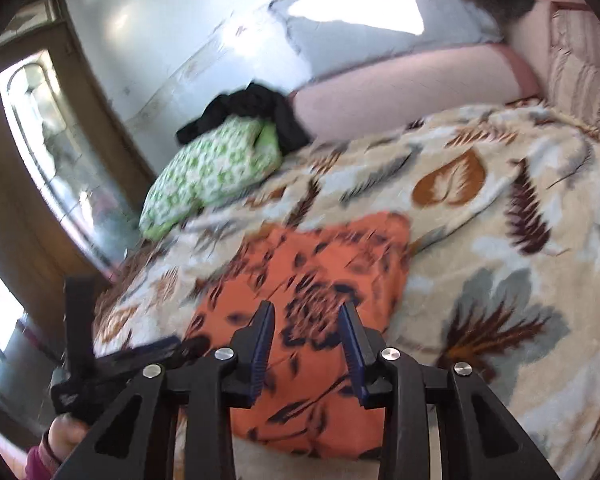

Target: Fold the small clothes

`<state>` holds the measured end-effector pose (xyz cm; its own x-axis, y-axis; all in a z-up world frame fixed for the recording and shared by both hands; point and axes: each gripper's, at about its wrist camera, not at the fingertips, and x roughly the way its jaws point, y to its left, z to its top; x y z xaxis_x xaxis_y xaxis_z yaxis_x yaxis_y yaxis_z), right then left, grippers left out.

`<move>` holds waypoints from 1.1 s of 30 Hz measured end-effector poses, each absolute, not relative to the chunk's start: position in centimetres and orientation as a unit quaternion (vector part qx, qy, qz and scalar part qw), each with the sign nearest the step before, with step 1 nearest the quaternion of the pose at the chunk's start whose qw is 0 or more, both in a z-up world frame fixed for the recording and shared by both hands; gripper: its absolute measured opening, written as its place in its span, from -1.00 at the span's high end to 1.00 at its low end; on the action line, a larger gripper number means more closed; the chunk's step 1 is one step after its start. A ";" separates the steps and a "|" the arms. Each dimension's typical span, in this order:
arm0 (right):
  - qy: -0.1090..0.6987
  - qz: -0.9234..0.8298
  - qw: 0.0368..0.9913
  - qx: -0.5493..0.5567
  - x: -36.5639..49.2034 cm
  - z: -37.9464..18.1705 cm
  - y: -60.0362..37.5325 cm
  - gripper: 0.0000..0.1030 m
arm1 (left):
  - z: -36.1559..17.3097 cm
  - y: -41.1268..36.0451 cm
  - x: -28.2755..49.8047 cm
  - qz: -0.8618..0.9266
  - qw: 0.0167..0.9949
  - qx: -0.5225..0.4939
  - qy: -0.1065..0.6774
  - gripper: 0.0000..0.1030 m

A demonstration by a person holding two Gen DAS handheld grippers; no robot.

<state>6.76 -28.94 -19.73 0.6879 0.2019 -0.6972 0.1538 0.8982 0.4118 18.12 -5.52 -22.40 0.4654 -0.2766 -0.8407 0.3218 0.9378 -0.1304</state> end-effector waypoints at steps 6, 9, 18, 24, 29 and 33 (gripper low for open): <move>0.456 -0.006 0.864 0.212 7.1 -20.9 -28.5 0.33 | -19.4 -5.7 14.3 -0.147 0.885 0.075 0.436 -0.52; 0.434 -0.007 0.875 0.214 5.8 -17.8 -28.6 0.27 | -16.3 -5.0 12.1 -0.133 0.908 0.086 0.388 -0.66; 0.375 -0.045 0.916 0.135 1.9 -8.8 -25.5 0.16 | -8.2 -3.1 8.3 -0.103 0.937 0.069 0.326 -0.88; 0.344 -0.078 0.930 0.102 -0.5 -5.6 -24.1 -0.32 | -4.7 -3.2 6.6 -0.099 0.945 0.078 0.301 -0.88; 0.331 -0.092 0.933 0.109 -1.8 -3.5 -24.6 -0.32 | -2.2 -3.8 5.6 -0.105 0.949 0.084 0.286 -0.88; 0.329 -0.105 0.933 0.104 -2.5 -2.5 -25.2 -0.32 | -0.6 -4.2 5.0 -0.110 0.951 0.083 0.277 -0.88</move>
<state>-2.49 -25.18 -2.45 0.7613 -0.1279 -0.6357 0.2646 0.9563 0.1245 4.98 -4.21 -0.63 0.8218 -0.1643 -0.5456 0.2558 0.9620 0.0957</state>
